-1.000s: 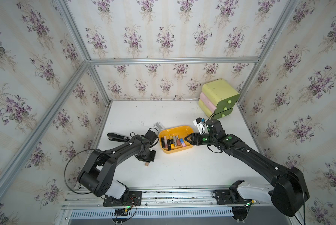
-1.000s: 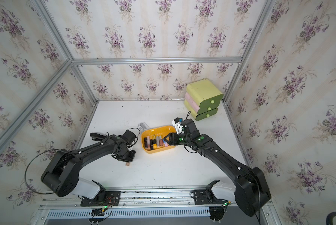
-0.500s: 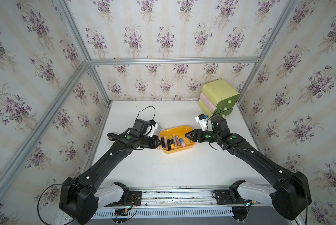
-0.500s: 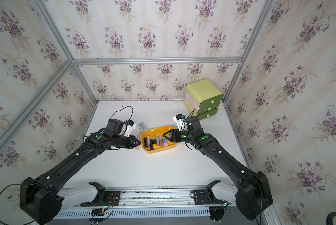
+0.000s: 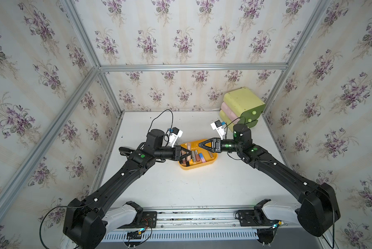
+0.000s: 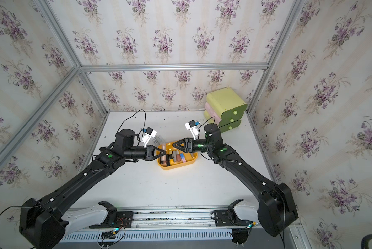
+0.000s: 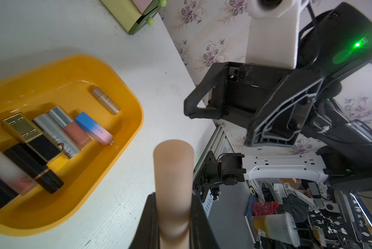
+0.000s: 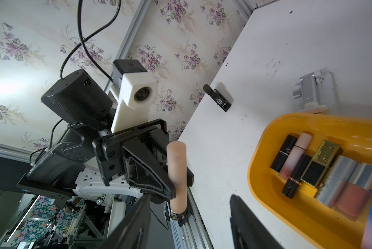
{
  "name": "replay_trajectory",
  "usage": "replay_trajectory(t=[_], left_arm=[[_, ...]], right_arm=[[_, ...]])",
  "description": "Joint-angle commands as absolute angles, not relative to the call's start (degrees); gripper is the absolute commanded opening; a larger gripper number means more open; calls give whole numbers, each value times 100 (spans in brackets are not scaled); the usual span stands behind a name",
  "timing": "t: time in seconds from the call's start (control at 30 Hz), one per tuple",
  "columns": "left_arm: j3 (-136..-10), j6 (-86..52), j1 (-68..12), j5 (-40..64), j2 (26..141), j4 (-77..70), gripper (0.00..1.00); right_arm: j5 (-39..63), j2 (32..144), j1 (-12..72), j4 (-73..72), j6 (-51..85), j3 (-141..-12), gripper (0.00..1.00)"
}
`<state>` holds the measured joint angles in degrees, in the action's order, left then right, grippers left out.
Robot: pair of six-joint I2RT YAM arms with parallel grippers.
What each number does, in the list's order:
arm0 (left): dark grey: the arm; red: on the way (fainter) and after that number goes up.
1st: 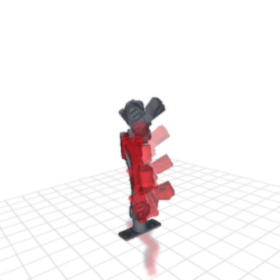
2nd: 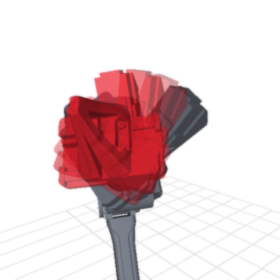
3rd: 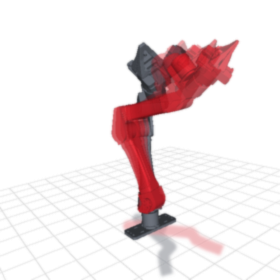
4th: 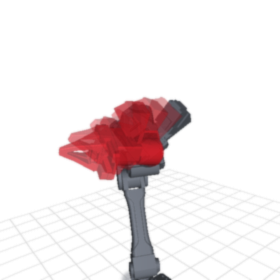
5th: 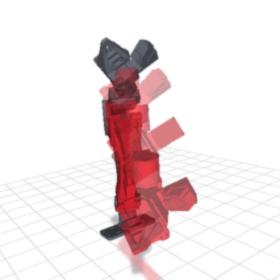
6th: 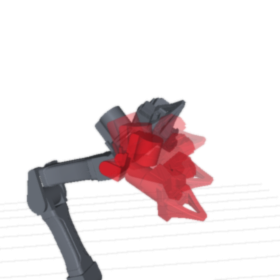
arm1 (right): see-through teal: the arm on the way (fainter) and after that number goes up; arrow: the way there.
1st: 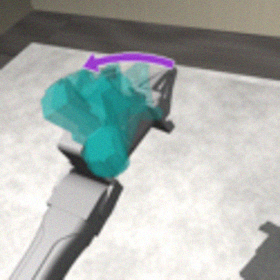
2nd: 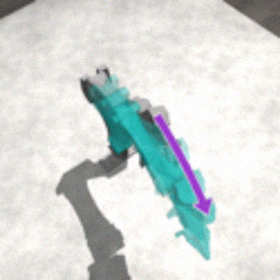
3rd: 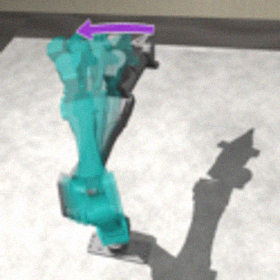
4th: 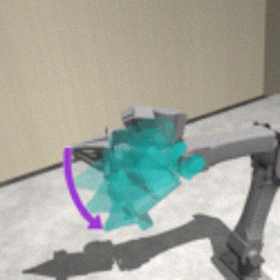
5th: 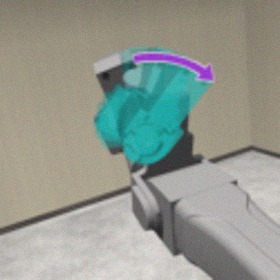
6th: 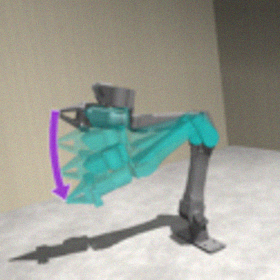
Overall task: Put the lipstick into the storage box
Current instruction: Place the lipstick in the storage box.
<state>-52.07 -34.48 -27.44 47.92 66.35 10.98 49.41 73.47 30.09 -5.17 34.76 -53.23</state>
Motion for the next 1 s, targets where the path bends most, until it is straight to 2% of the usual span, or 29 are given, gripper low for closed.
replay_trajectory(t=[0.0,0.2,0.53,0.97], left_arm=[[-5256,-3467,-2782,5020,6601,746,7],[-5298,-3461,-2839,5061,6589,707,7],[-5361,-3411,-2918,5095,6592,727,7],[-5379,-3390,-2927,4996,6592,727,8]], right_arm=[[5108,7467,3293,-927,3638,-5485,62],[5045,7677,3470,-973,3673,-5628,60],[5037,7918,3612,-1117,3761,-5805,52],[5019,7979,3728,-1183,3797,-5794,20]])
